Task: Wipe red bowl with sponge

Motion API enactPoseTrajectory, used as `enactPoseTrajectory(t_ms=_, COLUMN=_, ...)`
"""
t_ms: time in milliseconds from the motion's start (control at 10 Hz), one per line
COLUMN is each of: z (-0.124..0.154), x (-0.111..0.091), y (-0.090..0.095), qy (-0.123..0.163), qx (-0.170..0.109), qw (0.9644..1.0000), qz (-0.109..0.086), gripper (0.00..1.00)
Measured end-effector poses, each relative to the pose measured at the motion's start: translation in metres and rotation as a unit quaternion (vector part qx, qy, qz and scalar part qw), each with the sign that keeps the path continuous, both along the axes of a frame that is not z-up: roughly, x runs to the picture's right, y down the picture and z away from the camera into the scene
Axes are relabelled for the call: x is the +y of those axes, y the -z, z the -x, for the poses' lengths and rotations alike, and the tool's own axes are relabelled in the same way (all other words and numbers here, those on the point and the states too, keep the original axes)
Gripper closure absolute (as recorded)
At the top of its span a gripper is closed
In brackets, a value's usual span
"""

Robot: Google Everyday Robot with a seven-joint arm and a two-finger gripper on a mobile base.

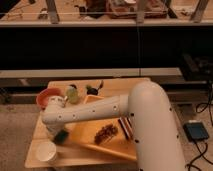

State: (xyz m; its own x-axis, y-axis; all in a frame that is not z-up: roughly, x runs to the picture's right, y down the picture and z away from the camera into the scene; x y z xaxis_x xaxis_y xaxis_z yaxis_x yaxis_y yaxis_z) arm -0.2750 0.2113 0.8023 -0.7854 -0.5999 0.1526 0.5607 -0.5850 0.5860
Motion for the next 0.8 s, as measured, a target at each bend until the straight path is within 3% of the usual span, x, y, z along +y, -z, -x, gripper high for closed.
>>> enactPoseTrajectory(t_ms=200, z=-0.007, x=-0.027, y=0.020, qy=-0.024, qx=0.004, qw=0.9997, qz=0.001, gripper=0.62)
enactPoseTrajectory(t_ms=500, z=-0.019, x=-0.074, y=0.051, qy=-0.071, qx=0.008, qw=0.9974, qz=0.009, gripper=0.62)
enactPoseTrajectory(t_ms=800, z=-0.036, x=-0.130, y=0.067, qy=-0.120, qx=0.042, qw=0.9916, qz=0.023, gripper=0.61)
